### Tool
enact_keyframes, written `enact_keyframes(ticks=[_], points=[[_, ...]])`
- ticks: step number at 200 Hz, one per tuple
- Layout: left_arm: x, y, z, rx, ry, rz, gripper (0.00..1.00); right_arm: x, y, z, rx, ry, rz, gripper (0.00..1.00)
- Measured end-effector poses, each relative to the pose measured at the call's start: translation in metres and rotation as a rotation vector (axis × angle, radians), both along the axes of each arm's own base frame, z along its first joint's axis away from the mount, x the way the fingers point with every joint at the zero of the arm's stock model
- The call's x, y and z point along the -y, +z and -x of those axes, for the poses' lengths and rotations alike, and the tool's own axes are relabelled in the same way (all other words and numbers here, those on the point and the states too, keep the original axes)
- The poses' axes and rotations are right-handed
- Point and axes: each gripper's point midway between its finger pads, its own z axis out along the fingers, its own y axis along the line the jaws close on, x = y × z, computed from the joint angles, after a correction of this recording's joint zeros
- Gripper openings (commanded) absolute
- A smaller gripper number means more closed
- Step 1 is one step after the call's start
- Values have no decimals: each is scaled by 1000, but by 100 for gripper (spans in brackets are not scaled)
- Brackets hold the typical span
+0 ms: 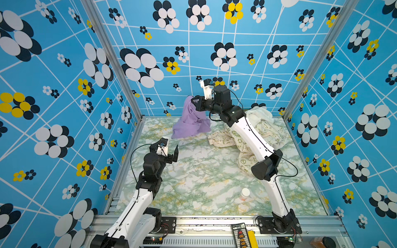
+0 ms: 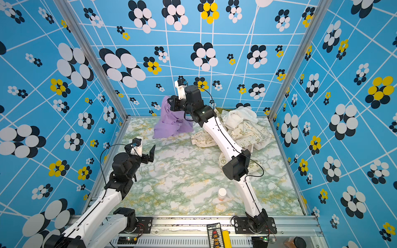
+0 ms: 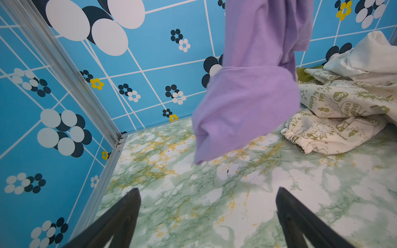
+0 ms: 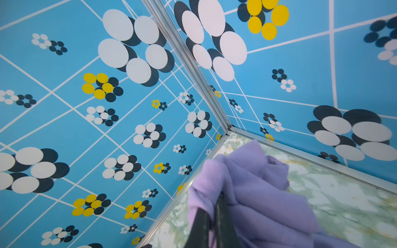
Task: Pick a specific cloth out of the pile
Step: 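Drag the purple cloth away from the pile toward the left gripper and release, then reach the left gripper to the purple cloth while the right gripper withdraws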
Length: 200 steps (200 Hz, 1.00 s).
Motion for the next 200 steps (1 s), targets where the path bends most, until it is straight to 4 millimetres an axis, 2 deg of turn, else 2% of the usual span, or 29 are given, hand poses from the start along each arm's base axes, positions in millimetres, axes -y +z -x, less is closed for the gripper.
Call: enact_keyframes(ticks=[23,27,44,52,65,78,120,146,168,200], points=[[0,-1,0,-2,0,-3,99,-6,-10,-7,-23,-1,-22,0],[0,-1,0,-3,0,-3,99,-7,-12,-8,-26,-2,-20,5],[0,-3,0,-5,0,-4,99,-10,-27,-11,-48,2,-5,38],[0,-3,0,-6,0,-4,99,-12,-37,-12,-61,6,14,50],[0,-3,0,-5,0,-4,99,-13,-56,-13,-88,11,59,80],[0,-3,0,-5,0,-4,99,-13,-76,-13,-115,16,114,99],[-3,-3,0,-7,17,-1,99,-4,-129,-5,-160,40,300,99],[-7,-6,0,-22,45,34,99,9,-147,2,-166,40,402,99],[-10,-12,-4,-92,81,92,99,21,-136,12,-137,36,443,99],[-8,-9,-30,-237,139,233,100,46,-87,38,-53,23,454,99]])
